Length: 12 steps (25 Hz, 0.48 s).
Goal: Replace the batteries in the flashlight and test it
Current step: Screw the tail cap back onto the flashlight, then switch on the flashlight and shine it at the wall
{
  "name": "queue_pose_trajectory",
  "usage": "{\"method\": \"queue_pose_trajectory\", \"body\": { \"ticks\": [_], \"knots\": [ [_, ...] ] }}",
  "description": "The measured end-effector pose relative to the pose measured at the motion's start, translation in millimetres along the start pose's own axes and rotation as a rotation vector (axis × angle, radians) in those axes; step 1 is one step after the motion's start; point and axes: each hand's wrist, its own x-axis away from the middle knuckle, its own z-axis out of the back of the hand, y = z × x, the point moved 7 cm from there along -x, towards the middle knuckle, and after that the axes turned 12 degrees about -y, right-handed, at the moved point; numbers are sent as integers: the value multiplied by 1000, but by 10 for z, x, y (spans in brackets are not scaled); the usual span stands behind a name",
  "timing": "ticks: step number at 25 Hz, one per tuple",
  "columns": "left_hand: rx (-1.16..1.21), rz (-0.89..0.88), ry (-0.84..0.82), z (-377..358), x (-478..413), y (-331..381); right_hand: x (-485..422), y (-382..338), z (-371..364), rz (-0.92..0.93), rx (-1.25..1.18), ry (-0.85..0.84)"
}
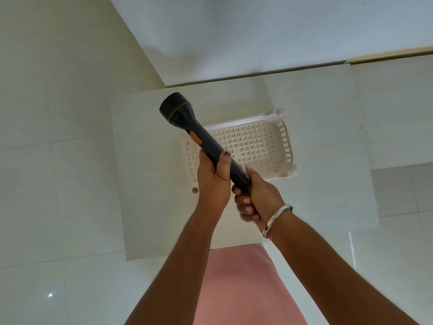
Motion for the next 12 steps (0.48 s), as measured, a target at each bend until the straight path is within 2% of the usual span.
{"method": "queue_pose_trajectory", "body": {
  "ticks": [2, 3, 4, 5, 6, 8, 9, 10, 12],
  "knots": [
    [47, 71, 54, -55, 35, -108, 192, -333, 89, 414, 747, 435],
    [65, 97, 70, -95, 63, -154, 244, -402, 40, 525, 970, 523],
    [71, 108, 66, -134, 92, -195, 250, -388, 46, 539, 967, 576],
    [73, 99, 37, -170, 114, -216, 189, -327, 115, 435, 782, 536],
    [64, 71, -10, -197, 115, -219, 87, -212, 223, 267, 521, 456],
    [-8, 19, -128, -255, 118, -190, 2, 150, 234, -93, -80, 174],
    [-39, 6, -187, -299, 127, -178, 49, 249, 222, -203, -178, 102],
    [-64, 13, -230, -348, 139, -196, 83, 287, 270, -217, -139, 97],
    [-122, 56, -246, -419, 151, -257, 184, 108, 435, -17, 272, 262]
  ]
}}
